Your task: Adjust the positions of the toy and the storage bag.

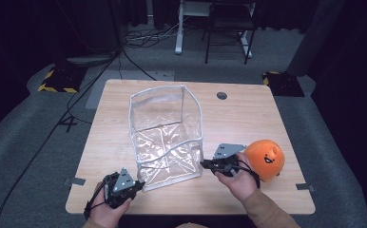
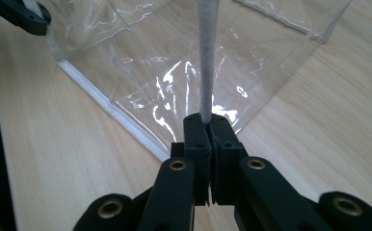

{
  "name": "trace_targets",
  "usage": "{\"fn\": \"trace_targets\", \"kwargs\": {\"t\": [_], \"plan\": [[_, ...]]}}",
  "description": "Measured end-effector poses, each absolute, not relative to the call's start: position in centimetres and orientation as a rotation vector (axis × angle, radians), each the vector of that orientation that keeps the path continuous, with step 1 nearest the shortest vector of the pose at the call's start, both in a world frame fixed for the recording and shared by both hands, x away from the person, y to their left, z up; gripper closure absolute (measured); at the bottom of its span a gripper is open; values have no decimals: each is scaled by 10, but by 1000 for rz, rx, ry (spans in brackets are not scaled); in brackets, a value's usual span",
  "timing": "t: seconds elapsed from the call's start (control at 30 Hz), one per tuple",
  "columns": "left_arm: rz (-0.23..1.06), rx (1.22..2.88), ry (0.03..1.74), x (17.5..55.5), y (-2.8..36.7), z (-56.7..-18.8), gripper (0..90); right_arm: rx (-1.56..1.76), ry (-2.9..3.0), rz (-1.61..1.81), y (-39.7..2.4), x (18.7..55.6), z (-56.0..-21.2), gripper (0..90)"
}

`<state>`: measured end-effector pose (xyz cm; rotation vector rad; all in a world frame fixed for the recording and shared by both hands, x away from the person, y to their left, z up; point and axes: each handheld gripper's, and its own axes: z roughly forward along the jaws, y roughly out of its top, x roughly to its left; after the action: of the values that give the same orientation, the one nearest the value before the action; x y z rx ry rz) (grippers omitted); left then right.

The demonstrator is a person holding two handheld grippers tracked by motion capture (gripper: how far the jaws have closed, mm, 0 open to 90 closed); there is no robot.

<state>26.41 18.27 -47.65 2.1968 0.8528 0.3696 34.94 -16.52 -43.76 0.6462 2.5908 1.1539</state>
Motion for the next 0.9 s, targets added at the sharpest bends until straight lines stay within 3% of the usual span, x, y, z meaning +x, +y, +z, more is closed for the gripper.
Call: {"fn": "trace_targets", "kwargs": {"t": [0.9], "plan": [[209,2282,552,251,128,-475,858,836,2559,1112,-242,259,-434,877]]}}
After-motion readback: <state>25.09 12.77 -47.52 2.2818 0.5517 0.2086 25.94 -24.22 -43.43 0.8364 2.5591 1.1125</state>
